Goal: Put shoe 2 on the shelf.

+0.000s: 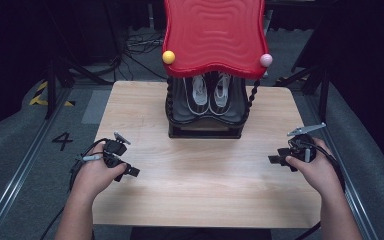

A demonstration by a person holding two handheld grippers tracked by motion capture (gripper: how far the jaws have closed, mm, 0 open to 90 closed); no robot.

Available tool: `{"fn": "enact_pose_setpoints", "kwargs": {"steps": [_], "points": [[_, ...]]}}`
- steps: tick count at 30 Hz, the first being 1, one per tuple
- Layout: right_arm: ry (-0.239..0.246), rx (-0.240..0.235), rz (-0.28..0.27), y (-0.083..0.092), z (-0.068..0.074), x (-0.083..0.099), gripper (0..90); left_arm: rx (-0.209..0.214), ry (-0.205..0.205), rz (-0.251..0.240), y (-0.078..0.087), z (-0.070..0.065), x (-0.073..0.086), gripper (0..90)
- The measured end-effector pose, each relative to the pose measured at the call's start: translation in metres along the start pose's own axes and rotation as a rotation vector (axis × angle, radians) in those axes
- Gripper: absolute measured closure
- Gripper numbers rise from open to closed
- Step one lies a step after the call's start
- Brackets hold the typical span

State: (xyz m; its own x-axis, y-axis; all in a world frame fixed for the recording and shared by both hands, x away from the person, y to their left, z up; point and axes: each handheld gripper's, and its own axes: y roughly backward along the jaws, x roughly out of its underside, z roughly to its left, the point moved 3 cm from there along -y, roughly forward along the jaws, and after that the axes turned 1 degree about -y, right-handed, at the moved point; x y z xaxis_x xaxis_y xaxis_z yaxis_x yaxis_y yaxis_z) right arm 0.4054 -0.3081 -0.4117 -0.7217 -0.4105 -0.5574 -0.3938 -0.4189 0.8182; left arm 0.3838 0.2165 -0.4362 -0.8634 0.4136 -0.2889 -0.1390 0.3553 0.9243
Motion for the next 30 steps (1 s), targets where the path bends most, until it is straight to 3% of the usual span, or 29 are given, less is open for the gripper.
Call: {"fn": "enact_pose_setpoints", "kwargs": {"steps": [9,12,17,20,21,24,30], "points": [[-0.053,0.014,0.028,-0.01,-0.028,0.029,38.7,0.001,0.013,-0.027,-0.004,0.011,0.002,36.9],[-0.036,0.041,0.036,-0.018,-0.043,0.04,36.3,-0.003,0.01,-0.032,-0.006,0.015,0.002,35.2],[-0.005,0.07,0.022,-0.028,-0.055,0.047,35.4,0.001,0.005,-0.051,-0.012,0.022,0.003,34.6],[-0.008,0.079,0.02,-0.032,-0.06,0.049,34.6,0.018,-0.019,-0.077,-0.016,0.025,0.002,34.4],[-0.017,0.095,0.021,-0.035,-0.064,0.051,34.5,0.041,-0.04,-0.102,-0.02,0.028,0.002,34.2],[-0.006,0.108,-0.003,-0.04,-0.067,0.051,34.4,0.034,-0.048,-0.104,-0.023,0.033,0.004,34.2],[0.019,0.11,0.001,-0.051,-0.064,0.05,32.7,0.029,-0.041,-0.088,-0.025,0.036,0.008,33.3]]}}
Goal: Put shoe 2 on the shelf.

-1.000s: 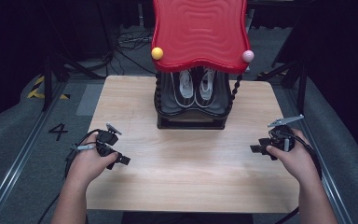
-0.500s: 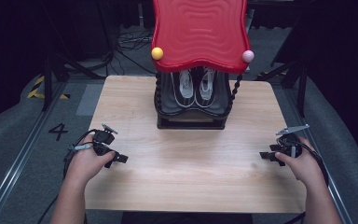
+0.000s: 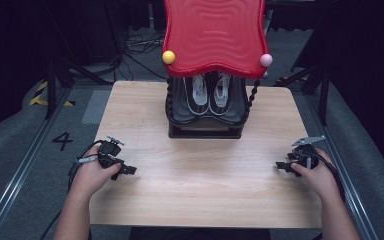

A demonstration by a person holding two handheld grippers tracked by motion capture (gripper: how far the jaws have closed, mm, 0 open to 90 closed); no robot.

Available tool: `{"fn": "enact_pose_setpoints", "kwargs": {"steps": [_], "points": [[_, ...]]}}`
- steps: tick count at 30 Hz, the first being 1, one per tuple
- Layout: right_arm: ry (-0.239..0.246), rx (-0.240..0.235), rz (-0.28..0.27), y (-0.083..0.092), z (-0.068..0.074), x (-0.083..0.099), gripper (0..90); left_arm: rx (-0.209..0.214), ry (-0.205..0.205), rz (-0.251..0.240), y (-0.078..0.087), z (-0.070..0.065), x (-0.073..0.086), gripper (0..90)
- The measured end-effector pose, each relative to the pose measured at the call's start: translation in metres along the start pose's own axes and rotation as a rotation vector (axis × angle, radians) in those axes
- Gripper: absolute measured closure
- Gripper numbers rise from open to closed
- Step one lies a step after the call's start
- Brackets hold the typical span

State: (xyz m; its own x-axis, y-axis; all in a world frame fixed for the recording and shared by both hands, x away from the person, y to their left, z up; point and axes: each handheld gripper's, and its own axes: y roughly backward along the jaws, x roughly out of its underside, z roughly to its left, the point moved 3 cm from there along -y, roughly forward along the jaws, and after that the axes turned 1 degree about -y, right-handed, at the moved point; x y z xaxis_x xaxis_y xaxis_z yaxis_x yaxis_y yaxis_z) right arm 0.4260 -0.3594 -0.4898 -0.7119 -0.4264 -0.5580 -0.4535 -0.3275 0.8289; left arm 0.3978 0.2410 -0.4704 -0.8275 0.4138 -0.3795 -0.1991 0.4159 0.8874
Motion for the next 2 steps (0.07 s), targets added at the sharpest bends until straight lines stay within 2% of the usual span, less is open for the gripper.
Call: {"fn": "enact_pose_setpoints", "kwargs": {"steps": [2], "points": [[0.003,-0.003,0.0,0.0,0.0009,-0.0009,32.8,-0.003,0.001,-0.001,0.0004,0.0001,0.0003,33.2]]}}
